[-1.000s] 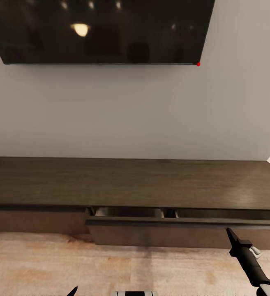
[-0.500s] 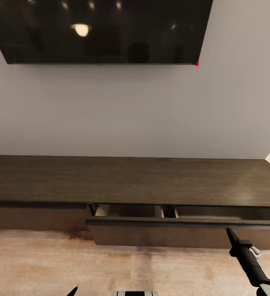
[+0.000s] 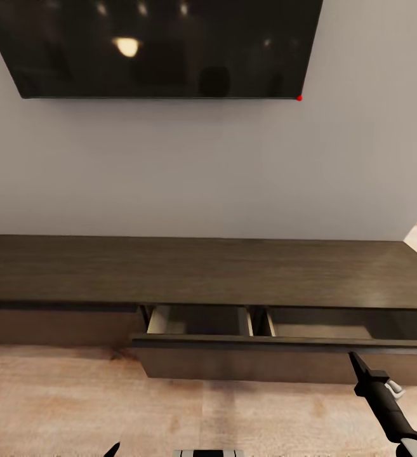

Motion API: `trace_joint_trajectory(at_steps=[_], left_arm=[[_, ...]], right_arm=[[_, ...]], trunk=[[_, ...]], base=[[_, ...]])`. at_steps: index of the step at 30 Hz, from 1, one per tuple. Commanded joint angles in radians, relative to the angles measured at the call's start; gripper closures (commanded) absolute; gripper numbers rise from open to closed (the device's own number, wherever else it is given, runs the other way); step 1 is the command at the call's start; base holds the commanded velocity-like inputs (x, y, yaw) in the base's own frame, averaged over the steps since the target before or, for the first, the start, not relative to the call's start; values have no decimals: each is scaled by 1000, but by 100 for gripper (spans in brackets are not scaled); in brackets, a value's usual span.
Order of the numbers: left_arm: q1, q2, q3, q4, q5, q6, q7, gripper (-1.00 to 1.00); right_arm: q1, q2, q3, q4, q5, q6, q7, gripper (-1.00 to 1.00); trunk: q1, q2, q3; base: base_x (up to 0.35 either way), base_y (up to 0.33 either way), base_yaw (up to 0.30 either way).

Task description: Place each of the two pumpkins and all three candles from the living room inside a cabinet in the living room (use any cabinet), then make sure every cabinet is closed, and position the cauldron so it is next to a table in the living room.

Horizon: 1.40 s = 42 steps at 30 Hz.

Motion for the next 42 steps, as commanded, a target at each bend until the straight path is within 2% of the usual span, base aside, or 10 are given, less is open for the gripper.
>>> trace_joint_trajectory(at_steps=[1, 42], left_arm=[[0, 0, 0, 0, 1, -2, -2, -100], [1, 0, 0, 0, -1, -2, -1, -100]], right_arm=[[-1, 0, -6, -1, -21, 20, 38, 100], [-1, 0, -6, -2, -21, 21, 38, 100]], trunk=[[-1, 0, 0], [-1, 0, 0]], base=[[-117, 0, 0], [-77, 0, 0]])
